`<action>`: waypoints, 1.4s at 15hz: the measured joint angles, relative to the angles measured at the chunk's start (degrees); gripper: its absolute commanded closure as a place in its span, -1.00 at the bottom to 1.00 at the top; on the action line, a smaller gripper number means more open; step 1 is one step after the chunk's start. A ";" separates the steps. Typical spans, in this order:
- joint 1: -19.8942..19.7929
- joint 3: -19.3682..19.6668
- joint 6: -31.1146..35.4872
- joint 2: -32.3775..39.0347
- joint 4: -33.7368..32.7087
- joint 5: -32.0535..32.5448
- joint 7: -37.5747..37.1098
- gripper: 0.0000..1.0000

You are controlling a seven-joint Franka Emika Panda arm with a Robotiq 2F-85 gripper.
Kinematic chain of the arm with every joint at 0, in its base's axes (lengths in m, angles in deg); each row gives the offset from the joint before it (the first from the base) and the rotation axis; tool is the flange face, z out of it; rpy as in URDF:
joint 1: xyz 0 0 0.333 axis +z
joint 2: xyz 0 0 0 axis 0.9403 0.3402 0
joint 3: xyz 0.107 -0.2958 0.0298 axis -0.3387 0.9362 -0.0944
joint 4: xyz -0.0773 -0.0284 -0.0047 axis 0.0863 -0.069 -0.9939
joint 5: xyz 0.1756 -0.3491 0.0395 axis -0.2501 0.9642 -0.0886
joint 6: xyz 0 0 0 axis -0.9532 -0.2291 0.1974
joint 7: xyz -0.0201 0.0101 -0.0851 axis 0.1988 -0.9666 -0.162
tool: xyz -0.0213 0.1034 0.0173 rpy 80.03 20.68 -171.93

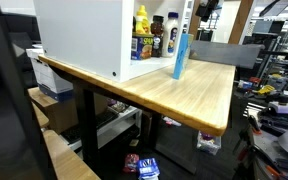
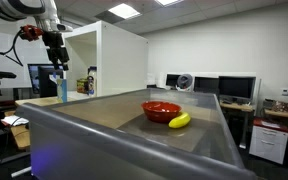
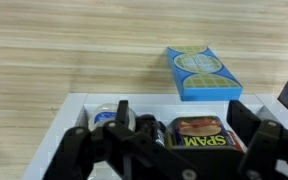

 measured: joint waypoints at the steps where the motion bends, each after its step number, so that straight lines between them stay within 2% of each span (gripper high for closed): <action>1: 0.27 0.05 0.68 0.33 0.00 -0.52 0.00 -1.00; 6: 2.05 -1.20 3.24 2.92 0.00 -0.96 -0.02 -1.00; 12: 2.12 -5.10 4.40 5.55 -0.01 -0.56 -2.53 -1.00; 21: 2.08 -7.28 4.40 7.35 -0.43 2.15 -7.00 -1.00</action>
